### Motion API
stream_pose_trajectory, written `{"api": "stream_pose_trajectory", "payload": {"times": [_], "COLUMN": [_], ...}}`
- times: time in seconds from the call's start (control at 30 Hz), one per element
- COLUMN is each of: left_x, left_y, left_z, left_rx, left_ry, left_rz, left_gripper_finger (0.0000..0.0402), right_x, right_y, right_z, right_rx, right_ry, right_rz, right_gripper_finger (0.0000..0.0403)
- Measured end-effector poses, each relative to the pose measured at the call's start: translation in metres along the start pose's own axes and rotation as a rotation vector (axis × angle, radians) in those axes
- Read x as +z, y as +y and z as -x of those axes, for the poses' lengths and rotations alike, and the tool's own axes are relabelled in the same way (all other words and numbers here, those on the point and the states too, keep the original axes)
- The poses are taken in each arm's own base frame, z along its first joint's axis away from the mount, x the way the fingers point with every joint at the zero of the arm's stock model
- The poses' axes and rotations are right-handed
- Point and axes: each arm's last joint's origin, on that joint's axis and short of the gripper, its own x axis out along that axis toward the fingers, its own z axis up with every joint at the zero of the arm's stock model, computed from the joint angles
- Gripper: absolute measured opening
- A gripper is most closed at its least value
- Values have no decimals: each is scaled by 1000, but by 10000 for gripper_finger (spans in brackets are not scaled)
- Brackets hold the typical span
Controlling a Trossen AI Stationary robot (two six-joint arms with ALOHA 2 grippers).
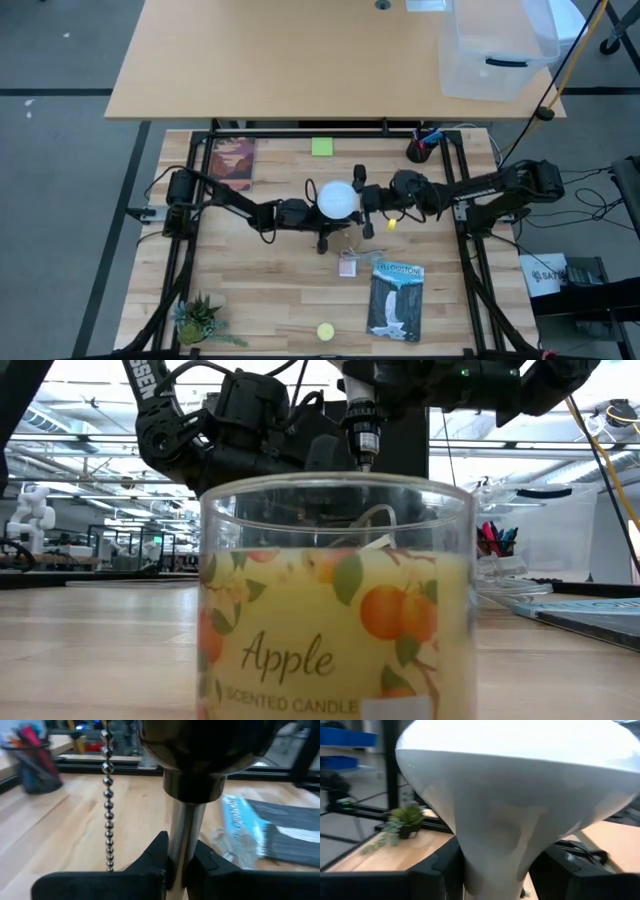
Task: Screw lightbulb
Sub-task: Remove the white lightbulb from the brown lamp
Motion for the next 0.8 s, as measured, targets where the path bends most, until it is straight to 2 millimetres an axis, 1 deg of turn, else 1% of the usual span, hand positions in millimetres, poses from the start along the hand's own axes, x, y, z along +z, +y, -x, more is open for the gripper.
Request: {"api": "stream_pose_trajectory", "payload": {"times": [0.17,0.33,0.43,0.67,0.8], "left_x": [0,1,1,1,1], "left_y": [4,4,4,5,5], "left_z": [0,0,0,0,0], "left_rx": [-38,-40,-41,-38,-32], "left_ry": [0,0,1,0,0], "left_rz": [-1,2,6,19,19], "left_gripper_finger": [31,31,31,31,31], "right_x": [-1,-1,0,13,23], "right_y": [-8,-12,-12,-11,-10], "right_z": [2,3,4,13,23], "right_rx": [94,107,106,100,87], "right_ry": [-11,-18,-27,-28,-16], "right_rz": [10,13,24,7,1], "right_gripper_finger": [175,182,199,260,277]}}
